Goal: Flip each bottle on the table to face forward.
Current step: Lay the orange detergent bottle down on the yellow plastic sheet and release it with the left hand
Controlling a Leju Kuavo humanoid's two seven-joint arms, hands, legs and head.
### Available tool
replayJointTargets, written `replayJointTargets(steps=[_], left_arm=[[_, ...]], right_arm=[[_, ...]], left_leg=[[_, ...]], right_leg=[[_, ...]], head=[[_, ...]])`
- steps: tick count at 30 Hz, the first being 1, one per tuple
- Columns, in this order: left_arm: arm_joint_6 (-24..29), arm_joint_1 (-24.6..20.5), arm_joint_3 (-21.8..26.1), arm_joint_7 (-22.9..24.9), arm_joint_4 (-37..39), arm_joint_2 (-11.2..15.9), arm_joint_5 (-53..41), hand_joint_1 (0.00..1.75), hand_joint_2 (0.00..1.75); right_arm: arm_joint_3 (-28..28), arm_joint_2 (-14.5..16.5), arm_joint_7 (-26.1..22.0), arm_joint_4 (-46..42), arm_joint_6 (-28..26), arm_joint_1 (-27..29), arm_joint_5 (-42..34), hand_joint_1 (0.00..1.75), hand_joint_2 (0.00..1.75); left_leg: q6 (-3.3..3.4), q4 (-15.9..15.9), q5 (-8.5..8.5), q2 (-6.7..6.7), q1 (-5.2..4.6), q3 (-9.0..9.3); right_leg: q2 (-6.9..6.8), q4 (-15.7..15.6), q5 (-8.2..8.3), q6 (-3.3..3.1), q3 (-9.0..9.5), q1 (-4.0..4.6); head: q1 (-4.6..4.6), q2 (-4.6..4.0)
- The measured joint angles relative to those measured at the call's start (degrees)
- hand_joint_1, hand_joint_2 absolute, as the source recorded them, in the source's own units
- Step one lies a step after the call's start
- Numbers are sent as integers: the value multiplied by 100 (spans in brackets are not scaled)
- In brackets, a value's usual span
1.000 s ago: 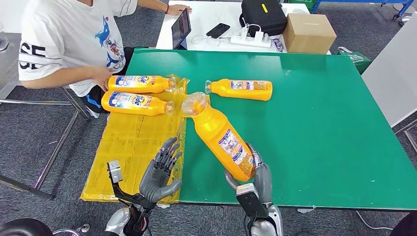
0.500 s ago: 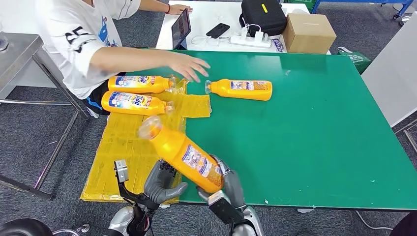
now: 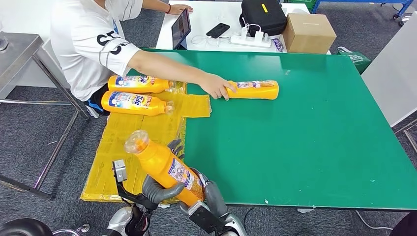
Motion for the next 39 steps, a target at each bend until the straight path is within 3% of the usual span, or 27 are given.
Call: replayJointTargets(steps=[6,10,16,18,20,22,30,39], left_arm=[[-160,12,7,77,0,88,218,6,175],[-167,23,6,84,0,130,164,175,175],[-161,41,-7,-122,-8,142,-103,175,175],[-162,42,-7,-139,-33,142,-126,175,175],[-162,43,-7,-140,-70,142,-130,175,175],[-161,44,-7,-131,-113,142,-132,175,175],[-157,49,-2,-112,-304,142,-89,175,175],[-67,110,45,-54,-587,142,12,175,175]], right_arm=[[124,44,-11,402,5,-173,-1,175,175],[165,50,-17,546,1,-235,-17,175,175],[179,63,-18,647,-31,-288,-23,168,175],[179,65,-22,650,-58,-295,-30,81,175],[177,77,-26,648,-94,-296,-36,0,87],[174,91,-26,633,-139,-294,-36,0,0],[119,96,10,265,19,-258,-7,0,0],[-106,89,73,-795,369,-41,-109,0,0]], left_leg=[[0,0,0,6,1,0],[-1,0,0,7,1,0],[0,0,0,6,0,-1],[0,0,0,6,0,-1],[0,0,0,6,0,-1],[-1,0,0,6,1,-1],[-1,0,0,5,1,-1],[-1,0,0,5,1,-1]], right_leg=[[1,0,0,0,-4,1],[2,0,0,0,-4,0],[2,0,0,0,-3,0],[2,0,0,0,-3,0],[2,0,0,0,-3,0],[1,1,0,0,-3,1],[1,1,0,0,-3,1],[1,1,0,0,-3,1]], head=[[0,0],[1,0],[1,0],[1,0],[1,0],[1,0],[2,0],[1,0]])
